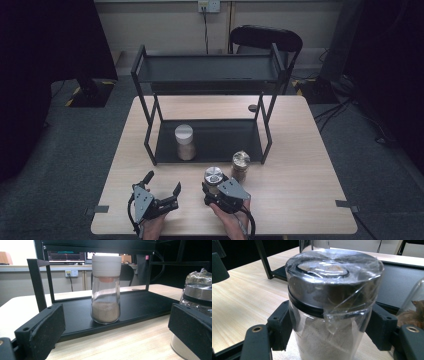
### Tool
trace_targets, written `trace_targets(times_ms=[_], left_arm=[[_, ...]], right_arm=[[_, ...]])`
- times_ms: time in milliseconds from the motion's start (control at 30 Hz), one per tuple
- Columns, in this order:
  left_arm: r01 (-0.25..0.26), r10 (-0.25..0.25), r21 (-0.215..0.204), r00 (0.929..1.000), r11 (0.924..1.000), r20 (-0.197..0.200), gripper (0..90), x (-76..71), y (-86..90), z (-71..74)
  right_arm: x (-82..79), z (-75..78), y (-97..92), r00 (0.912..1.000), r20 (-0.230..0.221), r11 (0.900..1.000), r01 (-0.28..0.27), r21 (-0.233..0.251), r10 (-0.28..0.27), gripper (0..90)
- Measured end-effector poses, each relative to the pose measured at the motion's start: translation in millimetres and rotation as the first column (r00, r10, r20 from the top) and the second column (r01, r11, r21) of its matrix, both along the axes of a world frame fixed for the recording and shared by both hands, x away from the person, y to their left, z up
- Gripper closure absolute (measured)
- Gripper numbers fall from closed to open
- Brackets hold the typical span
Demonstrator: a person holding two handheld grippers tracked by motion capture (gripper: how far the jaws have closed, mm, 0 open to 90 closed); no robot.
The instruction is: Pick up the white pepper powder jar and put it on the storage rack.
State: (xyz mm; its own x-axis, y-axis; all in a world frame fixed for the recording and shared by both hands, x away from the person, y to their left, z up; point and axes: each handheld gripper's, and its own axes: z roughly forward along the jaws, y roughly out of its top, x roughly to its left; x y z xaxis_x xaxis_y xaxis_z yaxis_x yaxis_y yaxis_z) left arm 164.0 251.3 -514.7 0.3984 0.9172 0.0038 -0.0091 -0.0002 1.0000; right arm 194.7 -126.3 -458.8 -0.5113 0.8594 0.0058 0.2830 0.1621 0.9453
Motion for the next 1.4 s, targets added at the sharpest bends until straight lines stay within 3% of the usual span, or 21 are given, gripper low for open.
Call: trace_targets(times_ms=[1400], left_arm=[[0.002, -0.002, 0.000, 1.0000, 1.0000, 0.000, 0.3, 0.1, 0.3, 0.0]], right_arm=[[4.0, 10.0, 5.1, 1.0000, -0.006, 1.0000, 0.000, 0.006, 0.000, 30.7]])
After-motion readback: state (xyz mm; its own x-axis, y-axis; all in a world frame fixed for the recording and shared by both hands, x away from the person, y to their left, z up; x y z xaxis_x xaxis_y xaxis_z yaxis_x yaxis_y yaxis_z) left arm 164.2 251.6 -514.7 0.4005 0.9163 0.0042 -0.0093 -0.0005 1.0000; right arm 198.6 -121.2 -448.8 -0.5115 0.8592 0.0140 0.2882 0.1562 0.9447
